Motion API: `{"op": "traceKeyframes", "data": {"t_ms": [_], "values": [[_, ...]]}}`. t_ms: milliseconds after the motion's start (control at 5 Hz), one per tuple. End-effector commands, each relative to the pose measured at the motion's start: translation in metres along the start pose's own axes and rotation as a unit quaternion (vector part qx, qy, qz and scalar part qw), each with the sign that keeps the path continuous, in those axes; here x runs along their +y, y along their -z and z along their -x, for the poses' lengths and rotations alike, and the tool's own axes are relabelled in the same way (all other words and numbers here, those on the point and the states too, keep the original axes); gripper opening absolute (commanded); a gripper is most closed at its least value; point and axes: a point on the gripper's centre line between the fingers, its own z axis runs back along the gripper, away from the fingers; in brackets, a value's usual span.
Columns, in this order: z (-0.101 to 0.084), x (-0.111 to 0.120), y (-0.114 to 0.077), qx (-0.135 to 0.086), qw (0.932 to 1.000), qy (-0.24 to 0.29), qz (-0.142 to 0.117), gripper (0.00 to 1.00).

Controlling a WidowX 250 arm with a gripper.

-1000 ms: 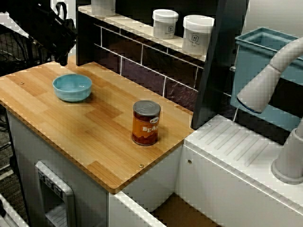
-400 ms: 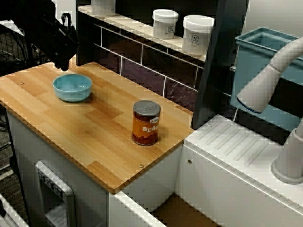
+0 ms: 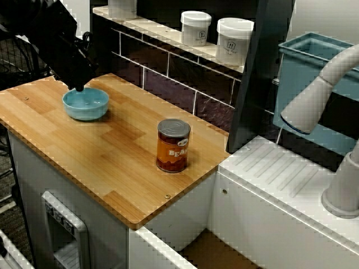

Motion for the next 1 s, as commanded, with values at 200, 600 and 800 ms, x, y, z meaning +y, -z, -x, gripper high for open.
{"op": "traceKeyframes", "data": {"t_ms": [200, 600, 800], "values": [[-0.005, 0.008, -0.007, -0.006, 0.9998, -0.019, -0.003, 0.00], [-0.009, 0.027, -0.018, -0.004, 0.9983, -0.033, 0.047, 0.00], [-0.011, 0.038, -0.021, -0.001, 0.9970, -0.043, 0.064, 0.00]]}}
